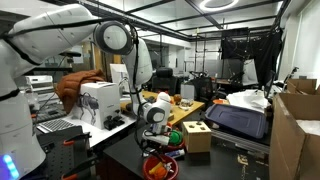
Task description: Pick the fork and put it in the bowl
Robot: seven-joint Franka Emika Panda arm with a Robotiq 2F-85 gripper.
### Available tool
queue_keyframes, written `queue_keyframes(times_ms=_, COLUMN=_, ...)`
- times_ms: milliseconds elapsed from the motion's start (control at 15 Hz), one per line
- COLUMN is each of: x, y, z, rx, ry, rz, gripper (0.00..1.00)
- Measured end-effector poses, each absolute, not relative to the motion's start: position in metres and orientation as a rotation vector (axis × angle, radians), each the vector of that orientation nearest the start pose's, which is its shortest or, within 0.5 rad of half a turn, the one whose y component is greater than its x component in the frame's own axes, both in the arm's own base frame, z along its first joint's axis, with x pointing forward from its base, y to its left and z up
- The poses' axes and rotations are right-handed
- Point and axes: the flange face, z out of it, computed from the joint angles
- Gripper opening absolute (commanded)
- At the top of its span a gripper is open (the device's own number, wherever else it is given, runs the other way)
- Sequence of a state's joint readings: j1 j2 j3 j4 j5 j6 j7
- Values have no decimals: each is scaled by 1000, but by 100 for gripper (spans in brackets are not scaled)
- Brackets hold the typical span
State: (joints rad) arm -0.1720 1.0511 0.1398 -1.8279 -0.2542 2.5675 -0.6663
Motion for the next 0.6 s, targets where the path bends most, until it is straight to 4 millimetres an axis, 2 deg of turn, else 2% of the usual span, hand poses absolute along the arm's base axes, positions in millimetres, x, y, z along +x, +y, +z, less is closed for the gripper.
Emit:
queue_keyframes(times_ms=333, x=548, y=-7, z=-55, rx=-2745, ry=-1149, rz=412, gripper=100)
queue_keyframes(times_ms=600, x=554, y=0, z=-49, rx=-2739, ry=-1110, rz=396, gripper=100)
